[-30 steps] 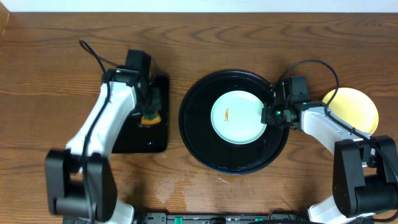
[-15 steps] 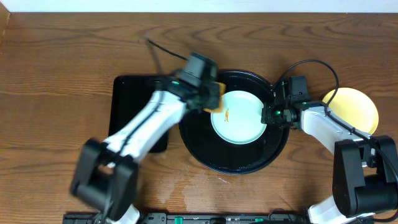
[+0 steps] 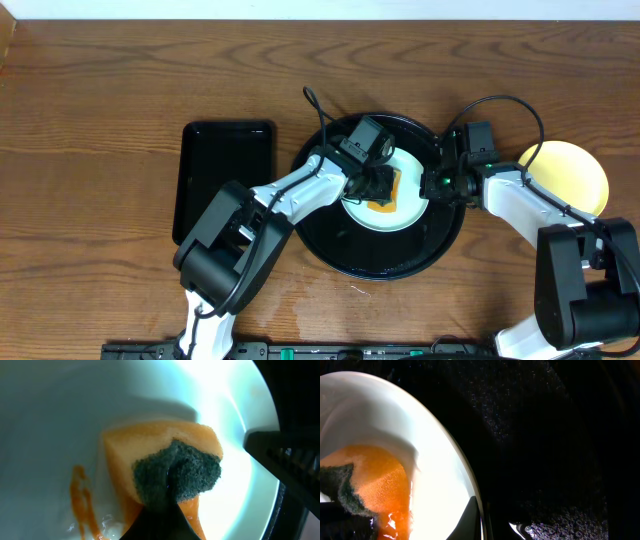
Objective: Clean dirty plates on tray and stack at the side
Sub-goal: 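Scrub the sauce off the pale green plate with the held sponge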
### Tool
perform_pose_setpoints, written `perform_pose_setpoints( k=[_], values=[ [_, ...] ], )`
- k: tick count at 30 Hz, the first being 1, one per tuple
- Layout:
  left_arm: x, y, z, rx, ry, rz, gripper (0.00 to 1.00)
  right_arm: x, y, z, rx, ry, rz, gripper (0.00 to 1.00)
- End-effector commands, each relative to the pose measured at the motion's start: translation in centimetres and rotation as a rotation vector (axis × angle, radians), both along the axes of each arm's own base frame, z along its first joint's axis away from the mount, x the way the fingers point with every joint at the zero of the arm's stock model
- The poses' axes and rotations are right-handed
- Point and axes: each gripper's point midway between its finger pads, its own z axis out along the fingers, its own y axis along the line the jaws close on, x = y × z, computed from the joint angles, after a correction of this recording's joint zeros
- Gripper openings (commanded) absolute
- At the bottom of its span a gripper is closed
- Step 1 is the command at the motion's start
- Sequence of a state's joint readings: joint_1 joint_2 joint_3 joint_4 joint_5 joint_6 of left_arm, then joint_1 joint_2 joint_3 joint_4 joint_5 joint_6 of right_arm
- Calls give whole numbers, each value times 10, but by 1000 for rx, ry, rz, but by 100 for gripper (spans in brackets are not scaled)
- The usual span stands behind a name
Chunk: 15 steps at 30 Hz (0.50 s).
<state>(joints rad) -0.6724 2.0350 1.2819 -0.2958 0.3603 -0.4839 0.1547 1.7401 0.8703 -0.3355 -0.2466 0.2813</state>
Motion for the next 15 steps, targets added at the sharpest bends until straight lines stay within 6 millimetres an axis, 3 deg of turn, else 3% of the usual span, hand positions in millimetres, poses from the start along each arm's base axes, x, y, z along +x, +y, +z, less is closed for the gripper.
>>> perform_pose_setpoints(
  k=[1,7,15],
  values=[
    [14,44,-35,218,-26,105,7,-23,-7,-27,-70,96,-9,1],
    [36,88,-25,487,-190,146,8,-28,-10,-29,-81,116,-10,1],
    [54,109,-1,766,-424,113,7,-30,-14,-30,-105,125,-16,1]
  ],
)
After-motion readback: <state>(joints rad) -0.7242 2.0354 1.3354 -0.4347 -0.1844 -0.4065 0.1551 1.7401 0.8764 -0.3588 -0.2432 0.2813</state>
